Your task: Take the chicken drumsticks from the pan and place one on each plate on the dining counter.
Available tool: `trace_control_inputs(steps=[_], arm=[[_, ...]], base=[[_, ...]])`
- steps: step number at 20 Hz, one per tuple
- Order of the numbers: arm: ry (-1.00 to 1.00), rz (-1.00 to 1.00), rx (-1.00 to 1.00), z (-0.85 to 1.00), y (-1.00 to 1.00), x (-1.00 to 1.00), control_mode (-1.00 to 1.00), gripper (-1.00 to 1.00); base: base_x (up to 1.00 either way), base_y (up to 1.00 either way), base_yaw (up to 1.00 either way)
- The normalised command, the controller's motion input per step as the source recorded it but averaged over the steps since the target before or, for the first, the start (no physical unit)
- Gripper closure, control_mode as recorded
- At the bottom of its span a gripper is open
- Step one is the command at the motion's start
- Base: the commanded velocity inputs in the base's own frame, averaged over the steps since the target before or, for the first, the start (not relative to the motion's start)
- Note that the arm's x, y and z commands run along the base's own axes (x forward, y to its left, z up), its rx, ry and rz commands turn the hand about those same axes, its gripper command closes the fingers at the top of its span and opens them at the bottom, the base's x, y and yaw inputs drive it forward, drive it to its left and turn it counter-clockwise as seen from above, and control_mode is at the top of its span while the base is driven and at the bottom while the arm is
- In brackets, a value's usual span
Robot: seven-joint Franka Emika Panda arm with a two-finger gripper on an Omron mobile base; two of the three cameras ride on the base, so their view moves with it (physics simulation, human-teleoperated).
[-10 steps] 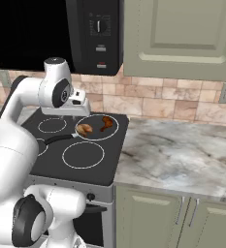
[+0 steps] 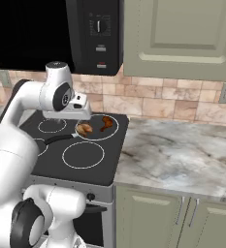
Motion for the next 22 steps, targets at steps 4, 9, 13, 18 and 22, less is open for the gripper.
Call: trace_control_inputs(steps=[4, 9, 13, 18, 22], arm=[[0.00, -0.15, 0.00, -0.45, -0.28, 0.00, -1.00, -1.00], [-0.01, -0.20, 0.00, -0.46, -0.23, 0.08, -1.00, -1.00], [-0.15, -0.38, 0.00, -0.41, -0.02, 0.43, -1.00, -1.00], [-0.04, -0.37, 0.05, -0.15, -0.02, 0.56, -1.00, -1.00], [0.10, -0.16, 0.14, 0.00, -0.03, 0.62, -1.00, -1.00]], base=[[0.00, 0.00, 0.00], [0.00, 0.00, 0.00], [0.00, 0.00, 0.00], [0.00, 0.00, 0.00], [0.00, 0.00, 0.00]])
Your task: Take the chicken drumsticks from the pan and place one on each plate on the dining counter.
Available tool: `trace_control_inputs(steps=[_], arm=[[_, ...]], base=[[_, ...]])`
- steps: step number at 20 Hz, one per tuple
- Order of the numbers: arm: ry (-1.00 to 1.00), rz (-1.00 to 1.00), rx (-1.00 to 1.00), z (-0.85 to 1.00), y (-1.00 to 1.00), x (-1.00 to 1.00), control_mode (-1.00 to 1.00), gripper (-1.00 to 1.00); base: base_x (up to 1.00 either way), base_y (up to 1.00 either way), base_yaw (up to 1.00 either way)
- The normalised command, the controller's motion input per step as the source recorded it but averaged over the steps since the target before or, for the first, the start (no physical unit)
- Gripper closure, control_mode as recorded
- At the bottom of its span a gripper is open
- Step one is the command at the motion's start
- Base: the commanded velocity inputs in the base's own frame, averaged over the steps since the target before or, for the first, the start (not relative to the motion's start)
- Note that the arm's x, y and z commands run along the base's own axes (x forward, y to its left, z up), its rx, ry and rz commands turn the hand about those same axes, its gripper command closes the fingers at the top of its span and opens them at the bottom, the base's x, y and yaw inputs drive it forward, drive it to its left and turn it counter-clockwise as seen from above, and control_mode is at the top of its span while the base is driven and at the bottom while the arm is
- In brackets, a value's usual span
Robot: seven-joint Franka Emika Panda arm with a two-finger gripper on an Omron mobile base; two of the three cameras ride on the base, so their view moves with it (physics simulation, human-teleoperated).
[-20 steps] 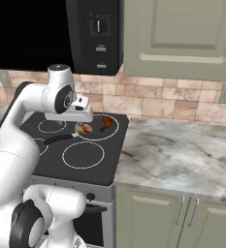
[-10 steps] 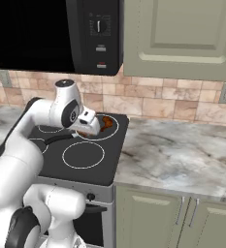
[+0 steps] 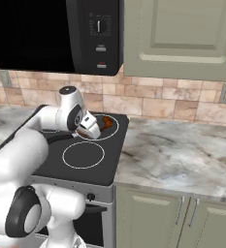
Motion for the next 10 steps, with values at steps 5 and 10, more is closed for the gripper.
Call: trace_control_inputs(steps=[5, 10], arm=[[0.02, -0.01, 0.08, -0.05, -0.03, 0.61, -1.00, -1.00], [-0.06, 0.00, 0.00, -0.24, 0.00, 0.53, -1.00, -1.00]], base=[[0.00, 0.00, 0.00], [0.00, 0.00, 0.00]])
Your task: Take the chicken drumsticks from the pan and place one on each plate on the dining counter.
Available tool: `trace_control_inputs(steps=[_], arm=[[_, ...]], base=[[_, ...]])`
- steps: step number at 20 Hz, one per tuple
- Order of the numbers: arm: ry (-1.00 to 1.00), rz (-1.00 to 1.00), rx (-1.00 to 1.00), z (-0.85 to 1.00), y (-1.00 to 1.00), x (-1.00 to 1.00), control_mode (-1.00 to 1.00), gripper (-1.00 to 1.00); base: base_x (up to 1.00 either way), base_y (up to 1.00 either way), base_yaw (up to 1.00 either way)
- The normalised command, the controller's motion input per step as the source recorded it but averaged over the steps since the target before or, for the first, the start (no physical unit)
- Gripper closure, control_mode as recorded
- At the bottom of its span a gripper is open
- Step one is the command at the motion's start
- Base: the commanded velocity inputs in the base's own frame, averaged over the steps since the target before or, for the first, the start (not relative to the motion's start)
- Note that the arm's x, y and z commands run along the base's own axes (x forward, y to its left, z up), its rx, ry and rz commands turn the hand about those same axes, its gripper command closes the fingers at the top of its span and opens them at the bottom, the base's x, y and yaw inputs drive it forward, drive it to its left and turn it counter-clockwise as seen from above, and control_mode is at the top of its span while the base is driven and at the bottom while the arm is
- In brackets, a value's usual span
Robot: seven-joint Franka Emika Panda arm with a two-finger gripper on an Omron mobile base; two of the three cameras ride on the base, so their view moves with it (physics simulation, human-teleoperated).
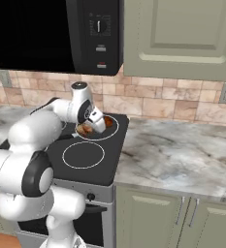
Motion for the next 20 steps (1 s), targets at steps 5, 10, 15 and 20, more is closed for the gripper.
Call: trace_control_inputs(steps=[5, 10, 15, 20], arm=[[-0.05, -0.01, 0.00, -0.27, 0.00, 0.46, -1.00, -1.00], [0.00, -0.02, 0.00, -0.20, 0.00, 0.49, -1.00, -1.00], [0.07, -0.01, 0.00, -0.13, 0.00, 0.57, -1.00, -1.00], [0.04, 0.00, 0.00, -0.27, 0.00, 0.47, -1.00, -1.00]], base=[[0.00, 0.00, 0.00], [0.00, 0.00, 0.00], [0.00, 0.00, 0.00], [0.00, 0.00, 0.00]])
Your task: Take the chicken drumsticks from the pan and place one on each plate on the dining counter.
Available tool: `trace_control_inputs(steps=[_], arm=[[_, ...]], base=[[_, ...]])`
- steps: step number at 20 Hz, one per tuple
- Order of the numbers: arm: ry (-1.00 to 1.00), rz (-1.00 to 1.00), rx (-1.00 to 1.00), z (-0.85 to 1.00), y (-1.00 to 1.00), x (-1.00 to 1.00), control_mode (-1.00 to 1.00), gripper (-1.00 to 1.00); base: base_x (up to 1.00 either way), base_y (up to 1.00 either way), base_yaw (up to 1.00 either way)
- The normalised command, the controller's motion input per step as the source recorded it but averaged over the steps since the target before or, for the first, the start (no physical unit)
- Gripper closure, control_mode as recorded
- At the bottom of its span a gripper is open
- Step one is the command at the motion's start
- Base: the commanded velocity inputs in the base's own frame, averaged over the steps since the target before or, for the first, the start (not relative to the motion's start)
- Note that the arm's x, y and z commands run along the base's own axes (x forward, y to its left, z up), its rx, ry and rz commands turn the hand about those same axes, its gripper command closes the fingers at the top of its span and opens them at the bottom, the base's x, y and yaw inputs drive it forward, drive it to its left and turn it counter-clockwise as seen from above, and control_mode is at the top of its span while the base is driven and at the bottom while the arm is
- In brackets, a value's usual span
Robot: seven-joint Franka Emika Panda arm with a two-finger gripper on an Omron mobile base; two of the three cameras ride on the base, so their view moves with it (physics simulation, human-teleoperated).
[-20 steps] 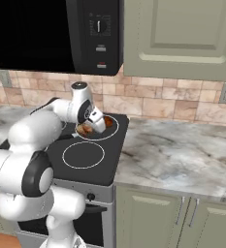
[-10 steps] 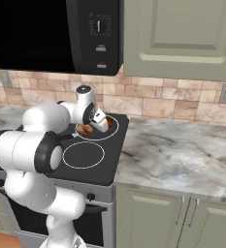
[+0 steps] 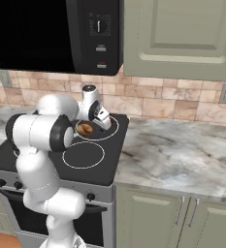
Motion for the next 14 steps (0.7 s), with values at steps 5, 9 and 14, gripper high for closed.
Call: trace_control_inputs(steps=[5, 9, 14], arm=[[0.00, 0.00, 0.00, -0.38, 0.02, 0.36, -1.00, -1.00], [0.01, 0.00, 0.00, -0.35, 0.01, 0.35, -1.00, -1.00], [0.06, 0.00, 0.00, -0.29, 0.00, 0.34, -1.00, -1.00]], base=[[0.00, 0.00, 0.00], [0.00, 0.00, 0.00], [0.00, 0.00, 0.00]])
